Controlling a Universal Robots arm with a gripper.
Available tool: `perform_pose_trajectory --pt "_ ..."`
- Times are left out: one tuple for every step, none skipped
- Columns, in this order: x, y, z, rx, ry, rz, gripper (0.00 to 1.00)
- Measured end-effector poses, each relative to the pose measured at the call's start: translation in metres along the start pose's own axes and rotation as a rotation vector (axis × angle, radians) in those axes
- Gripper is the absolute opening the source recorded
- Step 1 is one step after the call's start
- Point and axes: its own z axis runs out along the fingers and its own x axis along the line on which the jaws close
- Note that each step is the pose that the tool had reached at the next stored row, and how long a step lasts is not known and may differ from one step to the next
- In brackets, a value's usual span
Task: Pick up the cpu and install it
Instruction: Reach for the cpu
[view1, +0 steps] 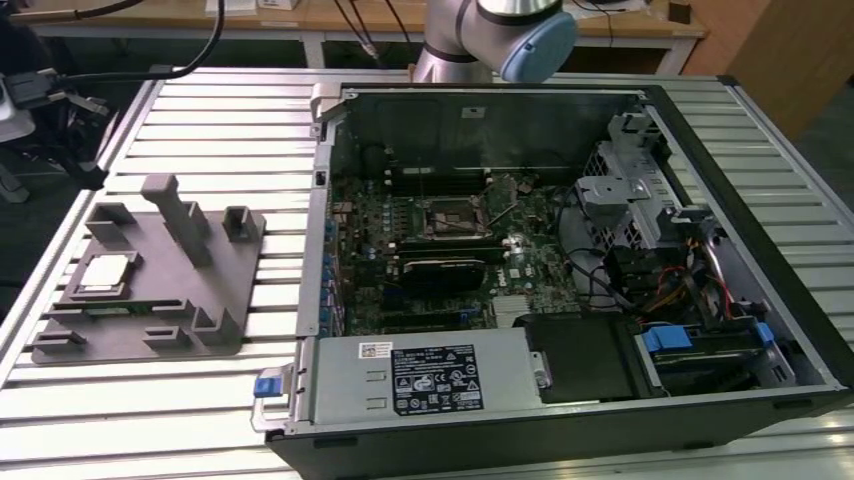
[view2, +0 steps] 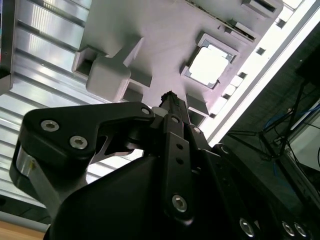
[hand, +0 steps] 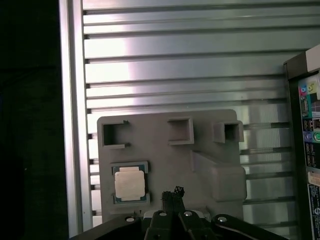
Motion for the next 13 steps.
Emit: perform_pose_trajectory --pt "0.0008 -0.0004 0.001 0.0 0.0 0.0 0.11" --pt "0.0017 -0.0009 0.0019 0.0 -0.0001 0.0 0.11" --pt "0.0026 -0.0013 0.0028 0.0 0.0 0.0 0.11" --pt "0.0035 -0.0017 0.0037 -0.0001 -0.0001 0.0 0.11" --pt "0.0045 -0.0022 0.0047 -0.0001 -0.0001 0.0 0.11" --pt "0.0054 -0.0027 0.0055 -0.0001 -0.0001 0.0 0.11" --pt "0.0064 -0.0032 0.0064 -0.0001 -0.0001 0.0 0.11" --pt "0.0073 -0.0037 0.0071 -0.0001 -0.0001 0.0 0.11" --pt "0.0084 -0.0042 0.008 -0.0002 -0.0002 0.0 0.11" --pt "0.0094 -0.0048 0.0087 -0.0002 -0.0001 0.0 0.11" --pt "0.0103 -0.0055 0.0093 -0.0001 -0.0001 0.0 0.11" --pt "0.0113 -0.0062 0.01 -0.0001 -0.0001 0.0 0.11" --pt "0.0132 -0.0076 0.0114 -0.0001 -0.0001 0.0 0.11"
